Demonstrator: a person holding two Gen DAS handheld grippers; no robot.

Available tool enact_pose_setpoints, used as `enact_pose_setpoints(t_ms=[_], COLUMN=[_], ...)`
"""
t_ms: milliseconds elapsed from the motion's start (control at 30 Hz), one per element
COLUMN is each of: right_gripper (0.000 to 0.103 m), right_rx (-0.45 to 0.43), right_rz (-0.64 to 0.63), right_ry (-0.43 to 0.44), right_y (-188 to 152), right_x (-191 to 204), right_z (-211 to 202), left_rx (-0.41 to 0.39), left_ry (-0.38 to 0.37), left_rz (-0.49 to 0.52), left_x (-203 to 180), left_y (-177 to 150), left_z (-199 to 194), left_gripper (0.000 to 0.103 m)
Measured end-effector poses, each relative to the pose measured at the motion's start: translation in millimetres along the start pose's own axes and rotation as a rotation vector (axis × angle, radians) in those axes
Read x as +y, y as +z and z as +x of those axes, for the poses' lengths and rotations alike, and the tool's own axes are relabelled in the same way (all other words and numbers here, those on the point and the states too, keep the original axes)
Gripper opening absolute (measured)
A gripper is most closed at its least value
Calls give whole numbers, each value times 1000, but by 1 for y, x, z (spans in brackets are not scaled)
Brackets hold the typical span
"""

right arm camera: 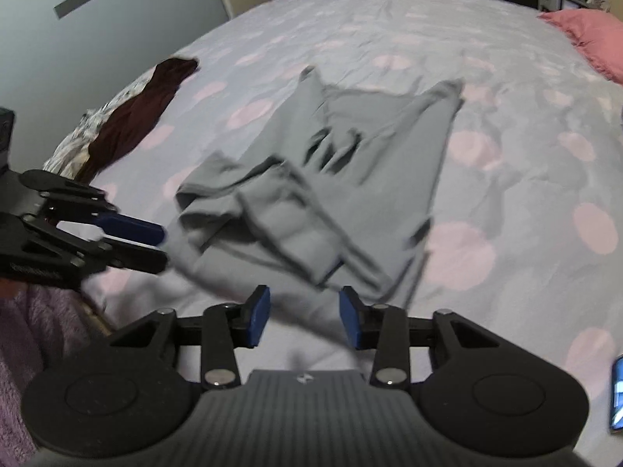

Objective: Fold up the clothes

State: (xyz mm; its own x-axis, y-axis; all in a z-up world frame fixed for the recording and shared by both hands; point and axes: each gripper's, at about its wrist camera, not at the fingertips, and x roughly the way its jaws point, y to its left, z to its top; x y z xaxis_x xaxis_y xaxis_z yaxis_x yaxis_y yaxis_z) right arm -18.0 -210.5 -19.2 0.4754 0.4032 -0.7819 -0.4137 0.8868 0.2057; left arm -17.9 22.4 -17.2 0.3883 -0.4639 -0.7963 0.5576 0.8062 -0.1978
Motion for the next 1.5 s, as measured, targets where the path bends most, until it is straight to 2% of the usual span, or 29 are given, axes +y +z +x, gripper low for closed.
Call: enact_pose_setpoints(t_ms=[33, 100, 400, 733, 1033, 1133, 1200, 1267, 1300, 1400, 1500], right_gripper=[23, 18, 14, 13, 15, 15, 15, 16, 21, 27, 27], right_rx=[7, 21, 89, -11, -135, -166, -182, -183, -183, -161, -111], right_rz=[-9, -36, 1, 24, 36, 62, 61, 58, 57, 67, 48], right_ry=[-6, -22, -54, -85, -166, -164, -161, -136, -123, -53, -56], right_y=[0, 0, 4, 38, 87, 94, 97, 95, 94, 88, 79], right_x=[2, 5, -4, -16, -33, -40, -41, -40, -40, -39, -34], right_z=[3, 10, 45, 46, 46, 41, 36, 33, 31, 34, 45], left_rx=[5, 18, 87, -48, -240, -314, -326, -297, -272, -152, -54], left_ry=[3, 9, 37, 83, 145, 154, 146, 118, 110, 114, 179], left_rz=[11, 27, 19, 11, -61, -68, -56, -17, 13, 72, 5], left_x=[-2, -3, 4, 19, 42, 46, 46, 42, 38, 29, 40], left_y=[-1, 0, 12, 51, 98, 110, 113, 112, 109, 92, 73], left_z=[4, 14, 53, 41, 36, 25, 17, 13, 12, 23, 43], left_gripper=[27, 27, 23, 23, 23, 23, 23, 23, 23, 22, 22])
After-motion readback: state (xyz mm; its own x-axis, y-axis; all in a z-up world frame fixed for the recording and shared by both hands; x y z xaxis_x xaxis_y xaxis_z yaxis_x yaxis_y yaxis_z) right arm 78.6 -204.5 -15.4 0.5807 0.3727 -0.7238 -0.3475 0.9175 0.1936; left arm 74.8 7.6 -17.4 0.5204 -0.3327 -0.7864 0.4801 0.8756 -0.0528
